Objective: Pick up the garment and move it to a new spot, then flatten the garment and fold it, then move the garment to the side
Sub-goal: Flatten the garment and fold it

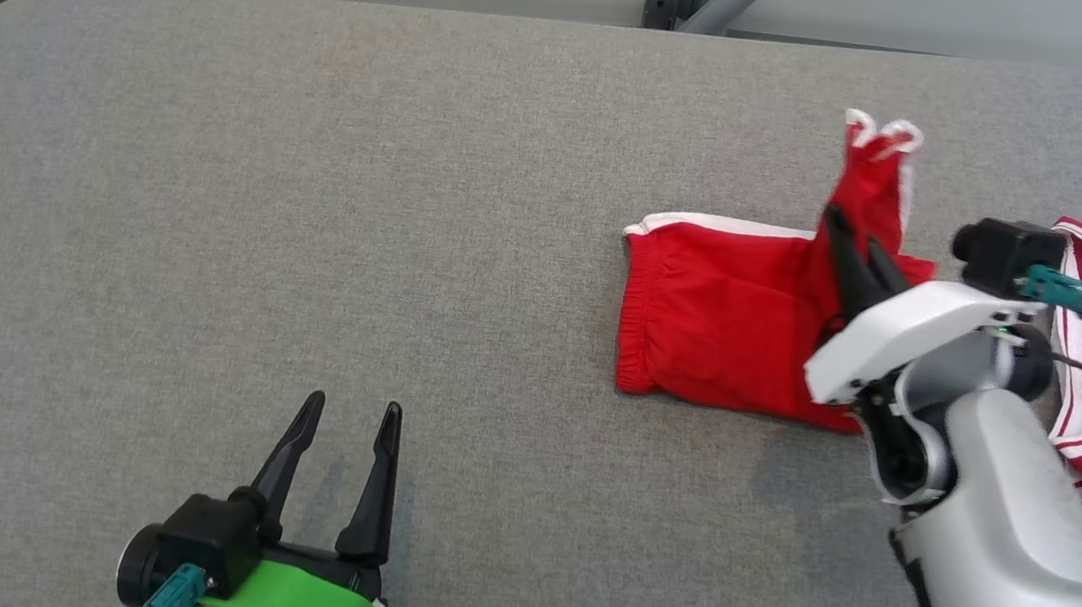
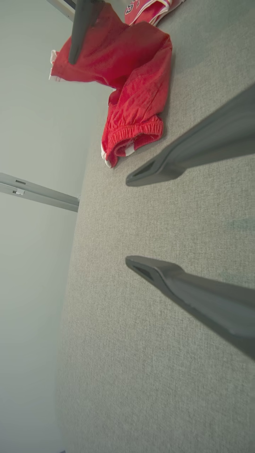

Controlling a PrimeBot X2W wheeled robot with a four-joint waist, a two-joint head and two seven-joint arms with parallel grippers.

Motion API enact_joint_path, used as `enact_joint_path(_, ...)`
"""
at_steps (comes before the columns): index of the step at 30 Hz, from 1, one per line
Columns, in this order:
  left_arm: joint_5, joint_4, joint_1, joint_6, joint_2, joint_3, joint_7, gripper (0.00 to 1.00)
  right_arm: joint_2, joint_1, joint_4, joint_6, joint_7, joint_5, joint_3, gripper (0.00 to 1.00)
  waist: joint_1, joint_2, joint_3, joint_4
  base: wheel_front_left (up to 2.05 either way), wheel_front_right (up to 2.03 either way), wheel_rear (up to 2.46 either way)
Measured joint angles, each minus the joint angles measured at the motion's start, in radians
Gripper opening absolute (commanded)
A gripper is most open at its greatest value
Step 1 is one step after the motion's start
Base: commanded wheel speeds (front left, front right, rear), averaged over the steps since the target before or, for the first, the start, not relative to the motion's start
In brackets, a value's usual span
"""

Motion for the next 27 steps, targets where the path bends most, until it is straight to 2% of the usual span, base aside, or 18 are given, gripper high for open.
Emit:
enact_joint_path(3,0.000,0.003,-0.017,-0.001,0.000,-0.009,0.000,1.00,0.059,0.001,-0.021,0.000,0.025,-0.037,0.029,0.00,0.0000,0.0000,0.013,0.011,0.00,0.00,0.00)
enact_joint_path(7,-0.001,0.016,-0.038,-0.003,0.000,-0.023,0.000,1.00,0.090,-0.009,0.011,0.000,0.037,-0.046,0.074,0.00,0.0000,0.0000,0.027,0.037,0.00,0.00,0.00)
enact_joint_path(11,-0.005,0.025,-0.047,-0.003,0.000,-0.030,0.000,1.00,0.094,-0.022,0.050,0.000,0.030,-0.015,0.127,0.00,0.0000,0.0000,0.035,0.059,0.00,0.00,0.00)
enact_joint_path(21,-0.019,0.043,-0.052,0.003,0.000,-0.040,0.000,1.00,0.095,-0.087,0.236,0.000,-0.059,0.078,0.256,0.00,0.0000,0.0000,0.038,0.106,0.00,0.00,0.00)
enact_joint_path(22,-0.020,0.044,-0.052,0.003,0.000,-0.041,0.000,1.00,0.095,-0.094,0.250,0.000,-0.070,0.086,0.264,0.33,0.0000,0.0000,0.037,0.106,0.00,0.00,0.00)
enact_joint_path(23,-0.021,0.045,-0.052,0.003,0.000,-0.040,0.000,1.00,0.095,-0.100,0.261,0.000,-0.084,0.091,0.273,1.00,0.0000,0.0000,0.035,0.105,0.00,0.00,0.00)
enact_joint_path(27,-0.021,0.046,-0.049,0.012,0.000,-0.031,0.000,1.00,0.095,-0.112,0.282,0.000,-0.142,0.096,0.309,1.00,0.0000,0.0000,0.026,0.091,0.00,0.00,0.00)
